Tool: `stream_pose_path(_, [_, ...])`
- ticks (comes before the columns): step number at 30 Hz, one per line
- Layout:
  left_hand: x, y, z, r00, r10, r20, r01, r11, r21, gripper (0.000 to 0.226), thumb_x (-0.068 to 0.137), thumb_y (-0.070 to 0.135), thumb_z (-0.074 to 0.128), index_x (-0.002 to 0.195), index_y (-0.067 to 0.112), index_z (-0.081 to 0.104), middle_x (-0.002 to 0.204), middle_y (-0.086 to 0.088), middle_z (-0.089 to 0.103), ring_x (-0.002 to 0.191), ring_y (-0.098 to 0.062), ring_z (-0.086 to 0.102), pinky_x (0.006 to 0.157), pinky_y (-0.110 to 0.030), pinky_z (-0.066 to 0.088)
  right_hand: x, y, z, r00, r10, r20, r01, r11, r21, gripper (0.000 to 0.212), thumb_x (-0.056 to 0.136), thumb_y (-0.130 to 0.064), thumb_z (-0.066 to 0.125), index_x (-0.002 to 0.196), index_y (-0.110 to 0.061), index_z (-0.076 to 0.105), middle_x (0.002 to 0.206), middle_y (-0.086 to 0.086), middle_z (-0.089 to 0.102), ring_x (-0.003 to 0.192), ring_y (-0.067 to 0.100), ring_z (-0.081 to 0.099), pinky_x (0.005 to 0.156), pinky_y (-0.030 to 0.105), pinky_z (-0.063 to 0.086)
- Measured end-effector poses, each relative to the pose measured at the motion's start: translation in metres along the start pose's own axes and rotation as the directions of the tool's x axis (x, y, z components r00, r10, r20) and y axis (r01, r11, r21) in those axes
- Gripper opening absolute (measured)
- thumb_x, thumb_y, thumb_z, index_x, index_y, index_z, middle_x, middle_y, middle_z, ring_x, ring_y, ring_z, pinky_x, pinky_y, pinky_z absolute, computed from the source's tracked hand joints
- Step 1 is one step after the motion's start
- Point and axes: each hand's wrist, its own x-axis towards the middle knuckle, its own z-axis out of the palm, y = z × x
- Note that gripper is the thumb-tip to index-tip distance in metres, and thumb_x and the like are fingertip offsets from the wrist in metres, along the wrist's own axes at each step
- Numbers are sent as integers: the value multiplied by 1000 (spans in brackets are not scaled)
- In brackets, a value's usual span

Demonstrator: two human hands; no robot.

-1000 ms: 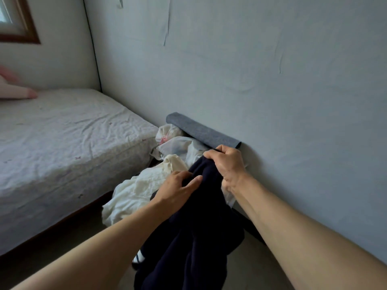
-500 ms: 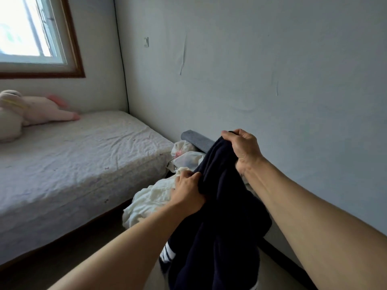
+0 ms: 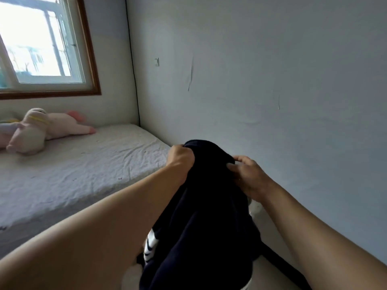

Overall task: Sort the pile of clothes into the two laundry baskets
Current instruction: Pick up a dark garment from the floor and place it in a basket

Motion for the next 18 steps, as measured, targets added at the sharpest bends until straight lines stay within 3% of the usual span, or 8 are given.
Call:
stream_pose_path(2, [-2, 7, -15, 999, -14, -39, 13, 1000, -28, 35, 85, 3, 39, 107, 0, 66, 108, -21, 67, 101, -37, 64, 82, -42, 53, -18, -2, 11, 984, 32, 176, -30, 999, -12, 39, 88, -11, 62, 125, -14, 47, 97, 6, 63, 82, 18, 63, 69, 29, 52])
stream_pose_path(4, [-4, 10, -32, 998, -27, -62, 24, 998, -52, 35, 84, 4, 40, 108, -1, 66, 109, -20, 67, 101, -36, 64, 90, -42, 51, -28, -2, 32, 953, 57, 298, -3, 984, -178, 51, 77, -15, 76, 119, -24, 51, 109, 3, 65, 100, 20, 65, 88, 36, 54])
stream_pose_path(7, [-10, 13, -59, 998, 1, -67, -5, 998, -70, 32, 86, 6, 45, 110, -2, 66, 110, -21, 67, 103, -37, 64, 95, -45, 51, -35, 14, 79, 949, 45, 311, 129, 847, -516, 86, 51, -31, 89, 127, -26, 50, 119, -6, 64, 113, 16, 60, 101, 37, 47])
stream_pose_path(8, [-12, 13, -69, 997, 18, -69, -22, 998, -64, 32, 86, 6, 45, 110, -2, 66, 111, -23, 66, 105, -37, 63, 96, -46, 51, -35, 18, 93, 960, 0, 278, 160, 817, -553, 86, 53, -29, 89, 129, -22, 50, 118, -6, 64, 112, 15, 59, 99, 34, 47])
stream_pose_path(10, [-17, 9, -93, 996, 30, -80, -35, 998, -59, 34, 85, 4, 43, 110, -4, 65, 113, -26, 64, 107, -38, 62, 97, -44, 49, -37, 25, 118, 978, -83, 191, 177, 814, -553, 60, 69, -12, 80, 124, -11, 56, 109, 0, 66, 102, 18, 61, 84, 26, 49])
stream_pose_path(12, [-19, 0, -118, 994, 40, -99, -47, 997, -64, 34, 83, 5, 43, 108, -1, 66, 110, -25, 66, 104, -37, 63, 96, -45, 50, -40, 29, 140, 982, -92, 164, 167, 829, -533, 40, 78, -6, 71, 117, -6, 60, 105, 9, 68, 96, 25, 63, 82, 31, 52])
stream_pose_path(15, [-15, -22, -155, 988, 26, -150, -40, 995, -91, 39, 72, 18, 46, 103, 9, 69, 101, -18, 70, 98, -35, 66, 93, -46, 52, -47, 38, 180, 986, -92, 139, 155, 814, -559, 31, 81, -8, 68, 111, -3, 62, 106, 15, 69, 98, 31, 63, 89, 39, 50])
stream_pose_path(18, [-13, -46, -195, 978, -12, -206, -3, 997, -75, 52, 65, 25, 41, 107, 9, 66, 106, -19, 69, 102, -36, 64, 94, -47, 51, -53, 53, 224, 988, -91, 127, 145, 842, -520, 29, 81, -5, 66, 110, 1, 63, 104, 18, 68, 100, 36, 63, 91, 45, 50])
